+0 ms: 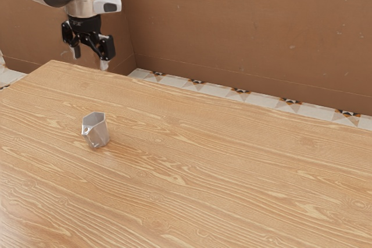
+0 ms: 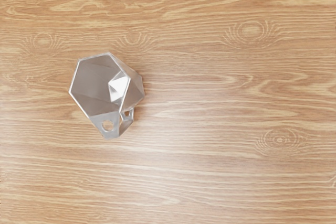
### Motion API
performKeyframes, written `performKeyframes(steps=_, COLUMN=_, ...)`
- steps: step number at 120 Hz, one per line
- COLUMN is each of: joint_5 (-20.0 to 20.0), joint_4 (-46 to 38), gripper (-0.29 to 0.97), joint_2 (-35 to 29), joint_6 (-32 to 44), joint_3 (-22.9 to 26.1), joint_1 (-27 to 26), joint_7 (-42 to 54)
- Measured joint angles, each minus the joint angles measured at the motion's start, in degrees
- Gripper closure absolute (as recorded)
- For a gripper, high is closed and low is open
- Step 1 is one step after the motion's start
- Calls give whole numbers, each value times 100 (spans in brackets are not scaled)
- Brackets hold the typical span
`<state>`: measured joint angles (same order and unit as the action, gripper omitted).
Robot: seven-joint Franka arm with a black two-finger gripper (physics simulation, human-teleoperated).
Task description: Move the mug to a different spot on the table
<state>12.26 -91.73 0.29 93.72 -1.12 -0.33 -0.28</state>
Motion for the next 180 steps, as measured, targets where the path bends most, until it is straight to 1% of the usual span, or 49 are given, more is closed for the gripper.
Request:
performKeyframes(steps=8, joint_5=11, joint_4=-39, gripper=0, joint_2=43, joint_6=295, joint_3=-60, joint_1=-20, joint_7=-1)
performKeyframes(steps=18, joint_5=0, joint_4=-82, gripper=0, joint_2=308, joint_6=554, joint_3=-189, joint_1=-20, joint_7=1)
performKeyframes(steps=23, joint_5=-9, joint_4=-125, gripper=0, joint_2=375, joint_6=652, joint_3=-224, joint_1=140, joint_7=1)
performKeyframes(steps=37, joint_5=-18, joint_4=-382, gripper=0, joint_2=420, joint_6=841, joint_3=-267, joint_1=800, joint_7=2)
performKeyframes(steps=42, joint_5=-19, joint_4=-550, gripper=0, joint_2=425, joint_6=887, joint_3=-297, joint_1=898, joint_7=-2)
performKeyframes(steps=48, joint_5=-59, joint_4=-756, gripper=0, joint_2=431, joint_6=930, joint_3=-339, joint_1=896, joint_7=-12)
performKeyframes(steps=60, joint_5=-540, joint_4=-1187, gripper=0, joint_2=460, joint_6=1047, joint_3=-428, joint_1=819, joint_7=-19)
performKeyframes(steps=71, joint_5=-910, joint_4=-1814, gripper=0, joint_2=435, joint_6=1392, joint_3=-506, joint_1=885, joint_7=-22)
performKeyframes(steps=90, joint_5=-1281, joint_4=-2451, gripper=0, joint_2=540, joint_6=2201, joint_3=-570, joint_1=965, joint_7=-25)
performKeyframes(steps=105, joint_5=-1391, joint_4=-2522, gripper=0, joint_2=906, joint_6=2839, joint_3=-576, joint_1=960, joint_7=-23)
performKeyframes(steps=115, joint_5=-1418, joint_4=-2512, gripper=0, joint_2=1107, joint_6=3183, joint_3=-581, joint_1=1100, joint_7=13)
performKeyframes(steps=138, joint_5=-1432, joint_4=-2485, gripper=0, joint_2=1464, joint_6=3810, joint_3=-575, joint_1=1231, joint_7=208)
performKeyframes(steps=156, joint_5=-1455, joint_4=-2483, gripper=1, joint_2=1729, joint_6=4152, joint_3=-569, joint_1=1350, joint_7=341)
performKeyframes(steps=170, joint_5=-1608, joint_4=-2483, gripper=6, joint_2=1883, joint_6=4404, joint_3=-552, joint_1=1375, joint_7=438)
performKeyframes(steps=180, joint_5=-1733, joint_4=-2490, gripper=16, joint_2=1911, joint_6=4545, joint_3=-551, joint_1=1377, joint_7=510)
